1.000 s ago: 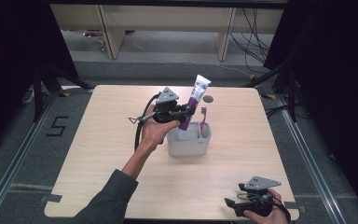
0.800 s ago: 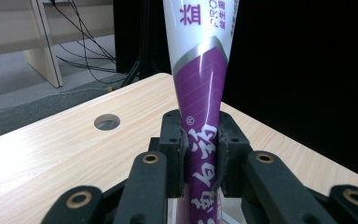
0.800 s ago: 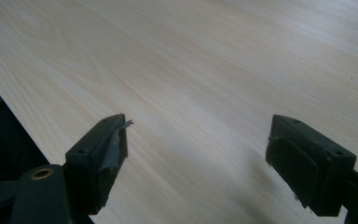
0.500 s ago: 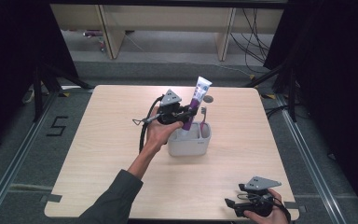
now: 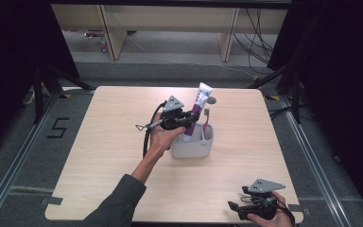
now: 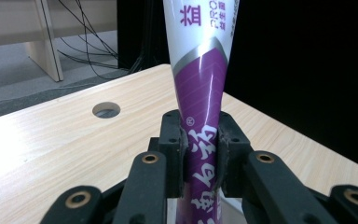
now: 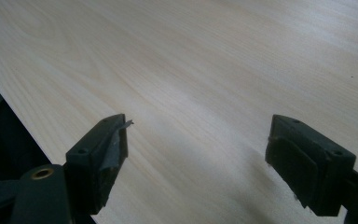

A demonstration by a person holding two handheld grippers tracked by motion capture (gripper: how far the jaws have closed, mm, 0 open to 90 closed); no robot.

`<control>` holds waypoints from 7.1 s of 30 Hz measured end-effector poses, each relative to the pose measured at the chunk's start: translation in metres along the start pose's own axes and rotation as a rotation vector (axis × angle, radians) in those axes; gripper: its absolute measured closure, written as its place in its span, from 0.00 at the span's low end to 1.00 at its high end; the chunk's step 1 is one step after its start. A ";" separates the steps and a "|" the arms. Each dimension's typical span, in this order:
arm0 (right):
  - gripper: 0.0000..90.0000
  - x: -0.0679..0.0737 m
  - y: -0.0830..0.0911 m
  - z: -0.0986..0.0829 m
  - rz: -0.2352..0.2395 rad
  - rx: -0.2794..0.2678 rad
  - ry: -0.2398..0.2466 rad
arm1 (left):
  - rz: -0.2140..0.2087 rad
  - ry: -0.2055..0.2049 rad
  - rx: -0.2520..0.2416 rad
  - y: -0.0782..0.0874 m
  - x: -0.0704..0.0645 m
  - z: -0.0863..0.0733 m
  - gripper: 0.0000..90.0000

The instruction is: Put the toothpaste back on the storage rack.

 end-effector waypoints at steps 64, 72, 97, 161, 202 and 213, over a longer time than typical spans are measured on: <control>0.24 0.002 -0.001 -0.002 0.005 0.019 -0.018 | -0.026 -0.085 0.123 0.013 -0.019 -0.008 0.72; 0.24 0.000 -0.001 -0.001 0.002 0.011 0.005 | -0.026 -0.077 0.129 0.021 -0.016 -0.007 0.67; 0.24 0.000 -0.001 -0.001 0.000 0.005 0.003 | -0.032 -0.035 0.144 0.049 -0.013 -0.011 0.36; 0.24 -0.001 0.000 0.000 0.001 -0.004 -0.008 | -0.063 -0.074 0.156 0.124 -0.044 -0.057 0.20; 0.24 0.000 -0.001 -0.002 0.031 0.015 -0.022 | -0.052 -0.087 0.198 0.167 -0.055 -0.124 0.18; 0.24 0.001 0.000 0.000 -0.003 -0.010 -0.005 | -0.050 -0.097 0.200 0.179 -0.066 -0.140 0.17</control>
Point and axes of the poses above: each handheld gripper's, and its own axes: y roughly backward along the jaws, z roughly out of its top, x roughly to its left, the point moved 7 cm from there along -y, roughly forward along the jaws, and after that the axes turned 14 degrees about -y, right-handed, at the moved point
